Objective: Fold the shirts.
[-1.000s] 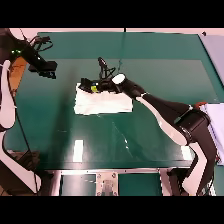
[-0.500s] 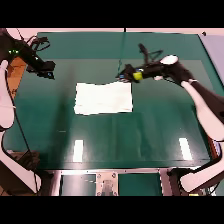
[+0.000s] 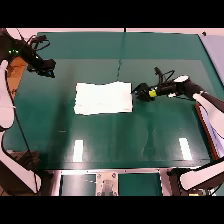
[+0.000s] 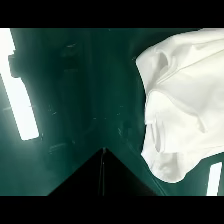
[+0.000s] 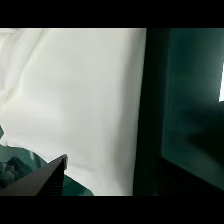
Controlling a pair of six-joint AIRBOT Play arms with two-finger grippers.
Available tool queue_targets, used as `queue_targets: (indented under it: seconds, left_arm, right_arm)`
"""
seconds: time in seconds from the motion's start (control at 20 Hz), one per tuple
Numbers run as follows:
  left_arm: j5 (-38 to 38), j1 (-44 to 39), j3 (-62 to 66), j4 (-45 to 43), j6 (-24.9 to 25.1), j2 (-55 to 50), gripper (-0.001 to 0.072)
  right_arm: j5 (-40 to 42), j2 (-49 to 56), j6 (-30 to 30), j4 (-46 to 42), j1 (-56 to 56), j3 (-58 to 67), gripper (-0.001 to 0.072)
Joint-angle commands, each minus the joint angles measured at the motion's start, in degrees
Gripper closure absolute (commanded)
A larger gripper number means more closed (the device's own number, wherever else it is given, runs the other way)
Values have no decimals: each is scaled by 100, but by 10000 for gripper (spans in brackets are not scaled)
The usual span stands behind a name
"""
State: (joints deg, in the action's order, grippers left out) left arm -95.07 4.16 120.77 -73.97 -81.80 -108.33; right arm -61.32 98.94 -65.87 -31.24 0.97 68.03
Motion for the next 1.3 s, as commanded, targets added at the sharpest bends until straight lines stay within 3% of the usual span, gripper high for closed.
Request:
queue_targets:
  seconds: [0.0,0.1,0.25,0.3,0.35,0.4,0.45,0.5,0.55,0.85,1.1,1.25]
  left_arm:
    - [55,0,0,4,-39,2,680]
    - [55,2,0,4,-39,2,680]
    - [46,2,0,4,-33,2,680]
    - [26,0,0,4,-26,2,679]
    - [2,0,0,4,-26,2,680]
    - [7,0,0,4,-26,2,680]
    - [7,0,0,7,-26,2,680]
    - [2,2,0,7,-26,2,680]
    - [0,0,0,7,-26,2,680]
    - [4,0,0,42,-26,2,680]
    - [-7,0,0,166,-28,2,680]
    - [0,0,0,348,-55,2,680]
  right_arm:
    - [243,446,94,750,-229,-96,121]
    - [330,654,466,1464,-442,-81,122]
    - [326,879,505,1847,-706,199,135]
    - [323,885,505,1847,-785,280,191]
    - [282,885,505,1862,-852,356,354]
    - [214,885,505,1862,-918,437,447]
    - [120,883,505,1864,-960,507,474]
    - [-7,879,505,1862,-994,599,659]
    - [-114,868,505,1864,-994,706,696]
    - [-925,-162,133,1696,-330,2498,697]
    - [-1086,-1215,-2013,356,1443,4098,697]
    - [-1364,-1419,-2640,284,2892,4308,697]
